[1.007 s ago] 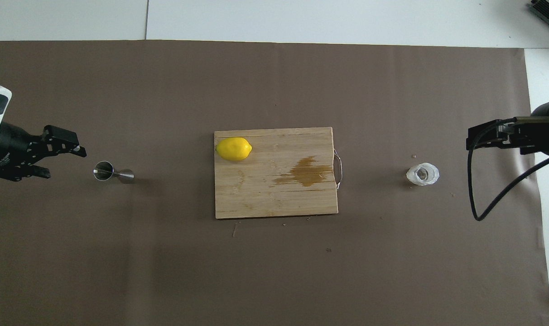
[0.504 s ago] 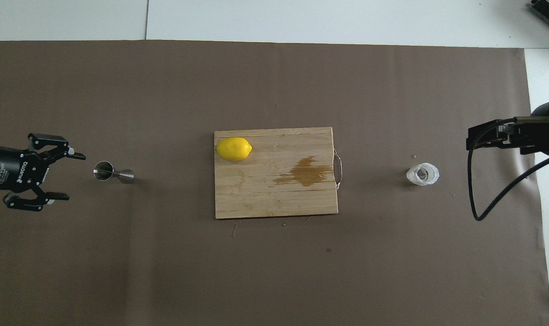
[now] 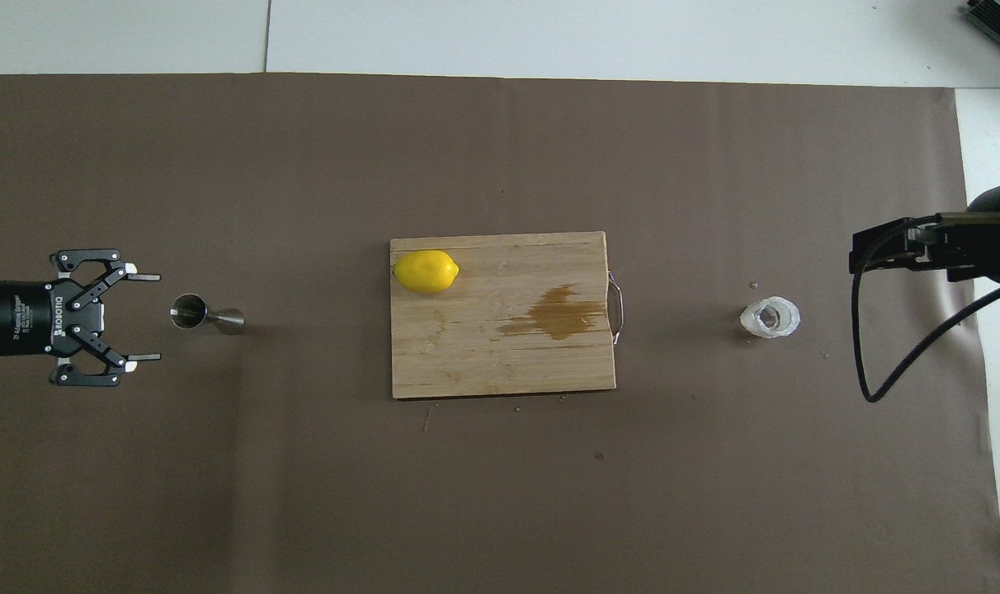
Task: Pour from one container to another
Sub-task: 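Open the left gripper and advance it around the metal cup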
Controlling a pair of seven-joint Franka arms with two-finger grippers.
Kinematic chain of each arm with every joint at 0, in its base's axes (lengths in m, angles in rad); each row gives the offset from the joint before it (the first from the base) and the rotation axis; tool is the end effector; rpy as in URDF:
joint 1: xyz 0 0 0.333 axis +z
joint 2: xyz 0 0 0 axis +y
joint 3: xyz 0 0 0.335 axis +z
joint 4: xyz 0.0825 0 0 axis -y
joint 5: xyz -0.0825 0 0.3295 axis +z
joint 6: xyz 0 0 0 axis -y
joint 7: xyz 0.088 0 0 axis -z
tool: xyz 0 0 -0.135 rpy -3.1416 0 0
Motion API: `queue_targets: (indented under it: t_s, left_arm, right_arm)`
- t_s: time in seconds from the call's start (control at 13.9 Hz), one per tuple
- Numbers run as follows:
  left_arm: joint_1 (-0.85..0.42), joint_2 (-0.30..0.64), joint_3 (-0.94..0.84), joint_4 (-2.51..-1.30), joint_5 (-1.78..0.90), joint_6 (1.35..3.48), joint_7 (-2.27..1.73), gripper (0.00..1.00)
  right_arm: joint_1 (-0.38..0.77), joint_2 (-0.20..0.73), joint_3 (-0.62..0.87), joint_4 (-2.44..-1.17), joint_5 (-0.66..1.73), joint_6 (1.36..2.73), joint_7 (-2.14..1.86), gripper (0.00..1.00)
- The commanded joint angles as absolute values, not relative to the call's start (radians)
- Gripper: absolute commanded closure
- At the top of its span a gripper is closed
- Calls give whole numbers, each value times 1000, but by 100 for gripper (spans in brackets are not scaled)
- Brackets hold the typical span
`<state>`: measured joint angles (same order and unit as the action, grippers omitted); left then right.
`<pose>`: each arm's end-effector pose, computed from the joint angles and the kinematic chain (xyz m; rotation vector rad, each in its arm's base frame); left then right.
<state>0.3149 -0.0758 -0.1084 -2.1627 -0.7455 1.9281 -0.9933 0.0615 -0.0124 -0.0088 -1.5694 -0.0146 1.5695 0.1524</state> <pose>0.4660 0.0304 0.4566 1.8299 1.7555 -0.5188 0.4958 0.0241 0.6222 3.1245 -0.1561 0.0218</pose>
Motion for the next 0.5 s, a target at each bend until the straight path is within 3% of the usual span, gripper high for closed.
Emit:
queue_targets:
  t_s: [0.0, 0.43]
  left_arm:
    - [336, -123, -118, -2278, -854, 2022, -1055, 0]
    - [316, -137, -120, -2367, -896, 2149, -1261, 0]
  right_arm:
    - [51, -29, -2, -1588, -11, 1568, 160, 0]
    - [51, -29, -2, -1588, -11, 1568, 160, 0]
